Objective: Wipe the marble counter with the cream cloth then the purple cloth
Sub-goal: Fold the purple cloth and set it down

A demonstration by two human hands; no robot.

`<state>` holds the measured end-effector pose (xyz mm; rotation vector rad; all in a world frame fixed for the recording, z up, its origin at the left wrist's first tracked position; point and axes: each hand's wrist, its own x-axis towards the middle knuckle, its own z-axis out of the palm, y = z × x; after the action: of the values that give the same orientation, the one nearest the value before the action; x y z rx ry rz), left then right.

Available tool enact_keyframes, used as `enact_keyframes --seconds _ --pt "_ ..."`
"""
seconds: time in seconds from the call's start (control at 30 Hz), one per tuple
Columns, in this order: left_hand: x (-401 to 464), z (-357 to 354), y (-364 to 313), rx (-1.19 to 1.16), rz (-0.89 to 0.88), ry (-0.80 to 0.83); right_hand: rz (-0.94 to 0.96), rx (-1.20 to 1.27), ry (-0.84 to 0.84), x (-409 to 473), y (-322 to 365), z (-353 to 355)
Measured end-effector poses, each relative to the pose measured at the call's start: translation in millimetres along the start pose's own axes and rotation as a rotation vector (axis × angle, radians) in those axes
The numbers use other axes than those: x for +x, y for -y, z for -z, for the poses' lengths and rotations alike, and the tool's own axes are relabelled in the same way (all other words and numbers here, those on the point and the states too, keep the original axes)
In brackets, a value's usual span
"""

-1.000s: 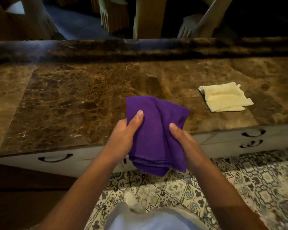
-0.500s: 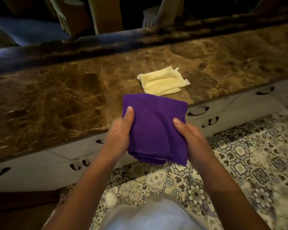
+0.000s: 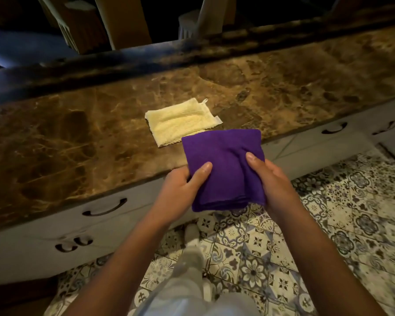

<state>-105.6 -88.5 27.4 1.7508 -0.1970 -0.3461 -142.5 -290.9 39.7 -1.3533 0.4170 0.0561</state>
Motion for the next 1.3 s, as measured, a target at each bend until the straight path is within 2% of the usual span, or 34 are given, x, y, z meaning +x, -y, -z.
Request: enact_keyframes --seconds 0.3,0.43,0.63,0.8,0.93,1.3 --pt "134 -36 -6 0.311 -0.12 -0.011 0.135 -0.233 -0.111 125 35 53" --pt "205 -48 -11 0.453 -0.104 -0.007 0.141 -0.43 -0.156 194 55 71" --pt "282 -59 -9 0.472 -0.034 0.069 0.172 -0.786 -0.183 270 78 86" --pt "313 -62 -4 0.62 -0.051 0.088 0.099 -0.903 -0.247 310 77 91" --pt "330 -59 2 0.737 -0.056 0.022 0.092 -0.959 -0.323 329 69 92" --pt "339 -60 16 0.722 -0.025 0.007 0.075 -1.214 -0.322 344 66 92"
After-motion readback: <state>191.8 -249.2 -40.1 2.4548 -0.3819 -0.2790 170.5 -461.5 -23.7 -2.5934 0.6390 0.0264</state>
